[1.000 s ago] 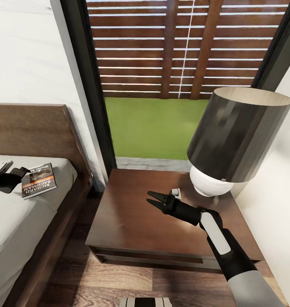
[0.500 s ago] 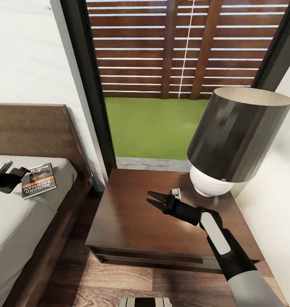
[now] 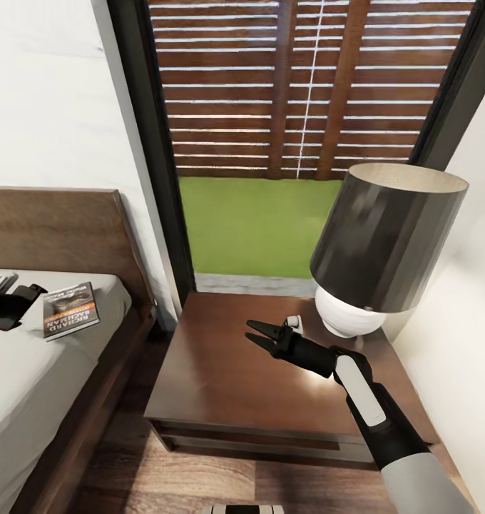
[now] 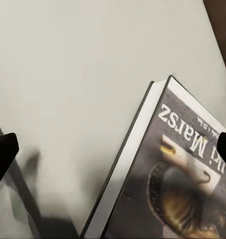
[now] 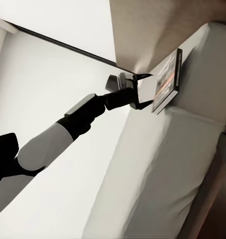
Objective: In the bedroom, move the book from the bed onto either nightstand, and place the two sandals side by side next to the bed.
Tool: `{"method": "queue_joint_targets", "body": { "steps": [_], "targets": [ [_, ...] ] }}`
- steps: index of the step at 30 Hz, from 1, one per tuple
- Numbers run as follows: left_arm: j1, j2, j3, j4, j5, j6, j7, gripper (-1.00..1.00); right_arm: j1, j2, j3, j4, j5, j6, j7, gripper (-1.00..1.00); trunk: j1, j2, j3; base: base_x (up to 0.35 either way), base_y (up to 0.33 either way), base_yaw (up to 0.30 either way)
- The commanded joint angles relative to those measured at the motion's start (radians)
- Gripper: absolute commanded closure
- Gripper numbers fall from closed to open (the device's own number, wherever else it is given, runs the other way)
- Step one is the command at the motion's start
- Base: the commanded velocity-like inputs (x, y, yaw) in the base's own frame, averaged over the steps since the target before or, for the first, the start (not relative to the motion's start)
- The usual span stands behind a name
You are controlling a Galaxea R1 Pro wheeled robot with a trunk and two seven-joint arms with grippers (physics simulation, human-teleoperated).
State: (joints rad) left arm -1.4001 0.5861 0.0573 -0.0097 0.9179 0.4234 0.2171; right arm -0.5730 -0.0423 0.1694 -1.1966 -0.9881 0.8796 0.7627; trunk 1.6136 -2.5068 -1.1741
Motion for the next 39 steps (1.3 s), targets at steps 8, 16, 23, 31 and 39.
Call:
{"method": "queue_joint_targets", "body": {
  "steps": [8, 16, 23, 31, 39],
  "targets": [
    [0.0, 0.001, 0.006, -0.001, 0.002, -0.001, 0.007, -1.0, -0.001, -0.001, 0.001, 0.0, -0.003, 0.004, 0.001, -1.0, -0.004, 0.002, 0.03, 0.0, 0.0, 0.0],
    [0.0, 0.003, 0.006, -0.001, 0.0, -0.004, 0.007, -1.0, -0.001, -0.001, 0.001, 0.0, -0.003, 0.004, 0.0, -1.0, -0.007, 0.004, 0.061, 0.0, 0.0, 0.0],
    [0.0, 0.003, 0.006, -0.001, 0.0, -0.004, 0.006, -1.0, -0.001, -0.001, 0.001, 0.0, -0.003, 0.004, 0.0, -1.0, -0.01, 0.005, 0.088, 0.0, 0.0, 0.0],
    [0.0, 0.004, 0.006, -0.001, -0.002, 0.003, 0.003, -1.0, -0.001, 0.0, 0.002, 0.001, -0.002, 0.003, 0.0, -1.0, -0.011, 0.006, 0.096, 0.0, 0.0, 0.0],
    [0.001, 0.022, 0.005, -0.002, -0.005, 0.056, -0.002, -1.0, -0.001, 0.001, 0.003, 0.002, -0.002, 0.003, 0.0, -1.0, -0.011, 0.006, 0.096, 0.0, 0.0, 0.0]
  ]
}}
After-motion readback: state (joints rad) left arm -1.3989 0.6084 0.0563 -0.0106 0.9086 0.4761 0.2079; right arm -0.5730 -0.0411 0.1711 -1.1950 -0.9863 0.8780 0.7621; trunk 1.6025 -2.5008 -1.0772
